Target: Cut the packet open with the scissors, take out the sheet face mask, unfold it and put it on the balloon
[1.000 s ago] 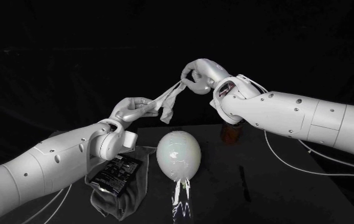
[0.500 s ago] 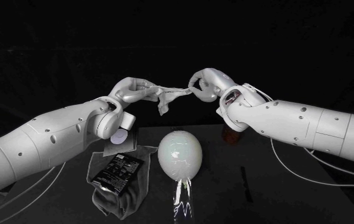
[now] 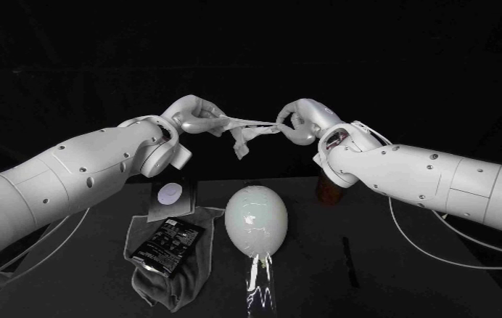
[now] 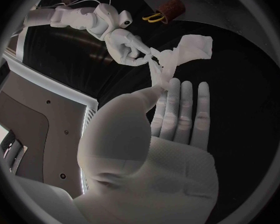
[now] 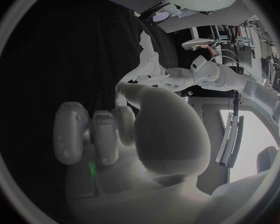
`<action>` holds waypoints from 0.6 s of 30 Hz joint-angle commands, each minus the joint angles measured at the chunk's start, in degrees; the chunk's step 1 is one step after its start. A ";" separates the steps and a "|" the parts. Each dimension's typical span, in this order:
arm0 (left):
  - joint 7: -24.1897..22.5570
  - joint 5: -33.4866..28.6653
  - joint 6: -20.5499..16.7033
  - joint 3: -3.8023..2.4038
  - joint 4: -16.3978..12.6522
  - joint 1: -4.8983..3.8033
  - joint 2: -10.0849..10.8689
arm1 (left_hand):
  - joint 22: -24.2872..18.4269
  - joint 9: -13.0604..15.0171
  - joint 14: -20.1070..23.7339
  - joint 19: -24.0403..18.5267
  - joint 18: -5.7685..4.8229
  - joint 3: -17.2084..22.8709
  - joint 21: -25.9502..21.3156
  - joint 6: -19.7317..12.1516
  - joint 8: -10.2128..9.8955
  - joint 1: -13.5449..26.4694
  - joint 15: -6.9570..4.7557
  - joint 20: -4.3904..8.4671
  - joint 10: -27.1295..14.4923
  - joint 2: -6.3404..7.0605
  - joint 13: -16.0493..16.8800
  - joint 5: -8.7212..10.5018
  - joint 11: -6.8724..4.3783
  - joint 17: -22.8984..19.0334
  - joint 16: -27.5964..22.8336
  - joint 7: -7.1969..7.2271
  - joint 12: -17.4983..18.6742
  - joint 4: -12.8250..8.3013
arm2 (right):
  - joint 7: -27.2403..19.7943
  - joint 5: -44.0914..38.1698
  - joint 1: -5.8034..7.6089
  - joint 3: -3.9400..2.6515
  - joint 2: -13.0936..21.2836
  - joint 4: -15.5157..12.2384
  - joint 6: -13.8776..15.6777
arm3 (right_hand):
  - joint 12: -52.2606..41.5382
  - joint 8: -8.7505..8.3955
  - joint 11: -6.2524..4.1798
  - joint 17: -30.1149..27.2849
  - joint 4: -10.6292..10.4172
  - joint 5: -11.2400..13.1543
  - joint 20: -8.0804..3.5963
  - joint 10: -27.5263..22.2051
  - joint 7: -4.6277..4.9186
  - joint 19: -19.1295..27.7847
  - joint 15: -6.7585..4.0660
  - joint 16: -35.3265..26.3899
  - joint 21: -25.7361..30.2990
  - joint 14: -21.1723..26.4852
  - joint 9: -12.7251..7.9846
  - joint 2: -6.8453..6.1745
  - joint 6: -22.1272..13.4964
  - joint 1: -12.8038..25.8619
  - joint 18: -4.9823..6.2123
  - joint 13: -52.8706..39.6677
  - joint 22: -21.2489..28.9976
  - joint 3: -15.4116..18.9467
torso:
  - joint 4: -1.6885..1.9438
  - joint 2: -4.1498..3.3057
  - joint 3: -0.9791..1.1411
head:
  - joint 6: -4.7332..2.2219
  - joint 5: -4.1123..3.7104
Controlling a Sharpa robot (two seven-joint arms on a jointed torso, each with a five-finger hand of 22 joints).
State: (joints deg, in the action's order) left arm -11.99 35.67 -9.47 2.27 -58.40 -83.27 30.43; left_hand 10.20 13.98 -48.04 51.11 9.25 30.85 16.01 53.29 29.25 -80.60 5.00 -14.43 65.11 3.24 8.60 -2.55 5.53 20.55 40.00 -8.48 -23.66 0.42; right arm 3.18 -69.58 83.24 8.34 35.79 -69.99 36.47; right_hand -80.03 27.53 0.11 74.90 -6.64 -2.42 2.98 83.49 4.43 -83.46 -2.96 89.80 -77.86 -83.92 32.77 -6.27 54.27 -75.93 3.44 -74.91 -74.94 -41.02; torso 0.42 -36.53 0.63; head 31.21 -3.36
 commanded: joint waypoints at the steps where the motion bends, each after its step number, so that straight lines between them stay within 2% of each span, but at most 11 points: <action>1: 3.20 7.21 -0.37 -0.01 0.36 -0.34 -0.15 | 0.46 2.80 -0.96 0.65 1.12 -1.64 0.87 1.43 1.16 0.26 -0.73 0.43 0.99 0.84 0.17 -0.16 -0.74 0.45 1.09 0.43 -0.73 -0.37 | -0.91 0.54 -0.02 -0.02 0.12 0.36 1.01 | -0.18 2.24 -0.06 15.10 -0.15 -0.37 0.01 1.05 -0.04 -0.75 -0.36 0.20 0.10 -6.08 0.10 0.15 0.41 -0.25 -0.80 -5.92 -11.59 -0.34 | 0.10 0.00 -0.05 | -0.04 0.03; 3: 3.01 6.89 -1.48 0.03 0.31 -0.41 -0.21 | 0.62 2.88 -1.11 0.83 1.15 -1.88 1.13 1.75 1.33 -0.11 -0.96 0.57 1.15 1.16 0.21 -0.16 -0.94 0.53 1.32 0.52 -0.89 -0.83 | -1.04 0.61 -0.02 -0.02 0.12 0.27 0.98 | -0.18 2.24 -0.06 15.10 -0.15 -0.37 0.01 1.05 -0.04 -0.75 -0.36 0.20 0.10 -6.08 0.10 0.15 0.41 -0.25 -0.80 -5.92 -11.59 -0.34 | 0.12 0.00 -0.04 | -0.07 0.09; 4: 2.75 6.34 -2.21 0.05 0.25 -0.44 -0.26 | 1.30 2.90 -1.38 1.30 1.16 -2.17 2.18 2.60 1.51 -2.01 -1.56 1.25 1.21 1.92 0.28 -0.17 -1.23 0.61 1.67 0.36 -1.16 -2.81 | -1.11 0.64 -0.02 -0.02 0.09 0.16 0.93 | -0.18 2.24 -0.06 15.10 -0.15 -0.37 0.01 1.05 -0.04 -0.75 -0.36 0.20 0.10 -6.08 0.10 0.15 0.41 -0.25 -0.80 -5.92 -11.59 -0.34 | 0.12 0.00 -0.08 | -0.06 0.10; 6: 2.13 4.76 -3.37 0.09 0.08 -0.48 -0.36 | 2.08 2.60 -1.35 1.24 0.95 -2.15 3.22 2.74 1.06 -3.77 -1.74 1.81 0.92 2.15 0.30 -0.24 -1.13 0.47 1.58 0.33 -1.25 -4.51 | -1.21 0.68 -0.02 -0.02 0.04 -0.14 0.84 | -0.18 2.24 -0.06 15.10 -0.15 -0.37 0.01 1.05 -0.04 -0.75 -0.36 0.20 0.10 -6.08 0.10 0.15 0.41 -0.25 -0.80 -5.92 -11.59 -0.34 | 0.11 0.00 -0.14 | -0.02 0.14; 8: 1.51 2.81 -4.18 0.16 -0.14 -0.50 -0.45 | 5.04 1.35 -0.79 -1.42 -0.68 -3.39 6.58 2.75 -0.96 -4.99 -1.11 2.62 -0.24 1.41 0.55 -0.15 -0.45 -0.32 0.67 -0.16 -1.72 -6.53 | -1.26 0.70 -0.02 -0.02 -0.01 -0.53 0.72 | -0.18 2.24 -0.06 15.10 -0.15 -0.37 0.01 1.05 -0.04 -0.75 -0.36 0.20 0.10 -6.08 0.10 0.15 0.41 -0.25 -0.80 -5.92 -11.59 -0.34 | 0.13 0.03 -0.16 | -0.06 0.11; 9: 1.28 2.02 -4.41 0.19 -0.25 -0.51 -0.49 | 5.87 1.13 -0.71 -2.14 -0.95 -3.52 7.52 3.02 -1.27 -5.33 -1.05 2.93 -0.53 0.89 0.70 0.06 -0.41 -0.48 0.54 -0.06 -1.94 -6.94 | -1.27 0.71 -0.02 -0.02 -0.03 -0.71 0.66 | -0.18 2.24 -0.06 15.10 -0.15 -0.37 0.01 1.05 -0.04 -0.75 -0.36 0.20 0.10 -6.08 0.10 0.15 0.41 -0.25 -0.80 -5.92 -11.59 -0.34 | 0.14 0.03 -0.18 | -0.03 0.11; 11: 0.81 0.22 -4.74 0.26 -0.52 -0.53 -0.55 | 6.90 0.75 0.79 -4.16 -1.68 -3.68 8.40 3.15 -1.86 -5.28 -0.40 3.11 -2.30 0.09 0.68 -0.17 -0.03 -0.89 -0.29 -0.11 -1.55 -7.21 | -1.28 0.72 -0.02 -0.02 -0.08 -1.10 0.53 | -0.18 2.24 -0.06 15.10 -0.15 -0.37 0.01 1.05 -0.04 -0.75 -0.36 0.20 0.10 -6.08 0.10 0.15 0.41 -0.25 -0.80 -5.92 -11.59 -0.34 | 0.18 0.04 -0.17 | -0.04 0.13; 14: 0.59 -1.39 -4.70 0.33 -0.79 -0.53 -0.58 | 8.12 0.33 2.03 -6.39 -2.48 -3.94 9.48 2.68 -2.72 -2.56 0.55 3.06 -5.51 -2.01 0.20 -0.15 0.98 -0.98 -0.38 -0.60 -0.22 -5.26 | -1.28 0.71 -0.02 -0.02 -0.18 -1.52 0.35 | -0.18 2.24 -0.06 15.10 -0.15 -0.37 0.01 1.05 -0.04 -0.75 -0.36 0.20 0.10 -6.08 0.10 0.15 0.41 -0.25 -0.80 -5.92 -11.59 -0.34 | 0.19 0.00 -0.18 | -0.06 0.14; 18: 0.94 -2.71 -3.98 0.46 -1.14 -0.54 -0.56 | 8.38 0.34 2.49 -7.13 -2.60 -3.73 9.64 2.48 -2.83 -1.44 0.75 2.97 -6.19 -2.65 -0.02 -0.16 1.13 -0.91 -0.19 -0.59 0.18 -4.34 | -1.26 0.67 -0.02 -0.03 -0.26 -2.05 0.30 | -0.11 2.23 -0.06 15.10 -0.13 -0.37 0.01 1.02 -0.04 -0.69 -0.36 0.20 0.23 -6.08 0.06 0.15 0.41 -0.26 -0.78 -5.87 -11.55 -0.35 | 0.13 -0.02 -0.17 | -0.06 0.17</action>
State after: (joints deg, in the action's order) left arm -10.45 36.13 -12.68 2.78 -59.31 -83.65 29.97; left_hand 18.53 14.20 -45.72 44.06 7.48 27.12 25.41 55.85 26.36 -82.45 5.89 -11.62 59.13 0.74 8.55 -2.50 6.77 19.59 39.70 -8.94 -23.54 -3.73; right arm 2.49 -68.76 83.21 8.33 35.57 -71.88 36.82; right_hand -80.02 27.53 0.11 74.95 -6.76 -2.66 2.98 83.49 4.40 -83.45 -2.96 89.61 -77.86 -83.91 32.77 -6.29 54.37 -75.92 3.43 -74.94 -74.93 -41.14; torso 0.59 -36.52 0.45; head 31.15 -3.20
